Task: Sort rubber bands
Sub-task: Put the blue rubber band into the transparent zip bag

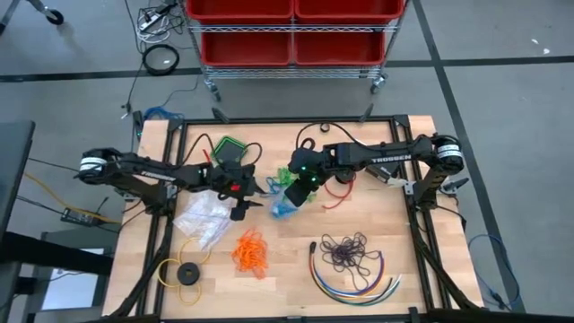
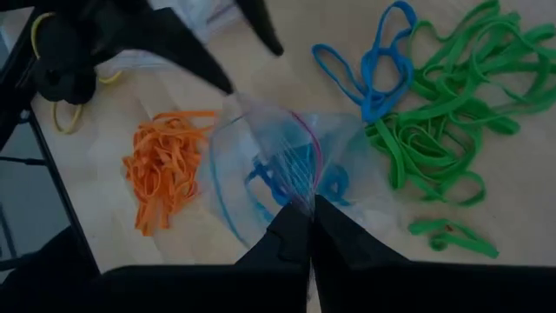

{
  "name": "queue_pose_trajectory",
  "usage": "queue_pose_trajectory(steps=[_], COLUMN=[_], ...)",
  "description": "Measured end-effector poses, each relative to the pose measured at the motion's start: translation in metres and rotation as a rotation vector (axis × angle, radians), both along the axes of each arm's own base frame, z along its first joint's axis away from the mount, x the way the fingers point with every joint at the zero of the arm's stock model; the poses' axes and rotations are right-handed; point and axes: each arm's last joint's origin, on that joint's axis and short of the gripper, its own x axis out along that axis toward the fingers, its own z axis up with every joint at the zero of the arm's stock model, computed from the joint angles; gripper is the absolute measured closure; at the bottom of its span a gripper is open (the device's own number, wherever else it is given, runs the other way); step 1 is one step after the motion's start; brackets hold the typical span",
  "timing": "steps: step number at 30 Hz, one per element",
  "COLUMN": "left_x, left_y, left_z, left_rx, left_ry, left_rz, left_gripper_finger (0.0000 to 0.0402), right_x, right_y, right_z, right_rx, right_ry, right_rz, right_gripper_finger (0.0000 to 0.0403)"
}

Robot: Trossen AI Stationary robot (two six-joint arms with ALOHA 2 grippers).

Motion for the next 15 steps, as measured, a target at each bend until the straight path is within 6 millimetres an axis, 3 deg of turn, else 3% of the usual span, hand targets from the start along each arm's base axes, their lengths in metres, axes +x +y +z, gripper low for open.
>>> queue_pose_trajectory(steps=[3,9,15], left_x=[-0.01,-0.017,-0.015], left_y=[0.006,0.019,0.026], left_z=[-0.016,-0.027,-0.043], left_rx=[-0.004,0.002,-0.046], left_ry=[-0.001,-0.028,0.023], left_rz=[0.046,0.12,0.105], left_gripper_finger=[0.0195,0.0195,0.0195], right_x=[0.0,-0.001,-0.001], right_y=[0.0,0.0,0.0], right_z=[0.0,0.0,0.0], right_rx=[0.0,-0.003,-0.006], right_ry=[0.002,0.01,0.01], right_rz=[0.0,-0.003,-0.004], right_gripper_finger=[0.0403,0.0403,0.0403])
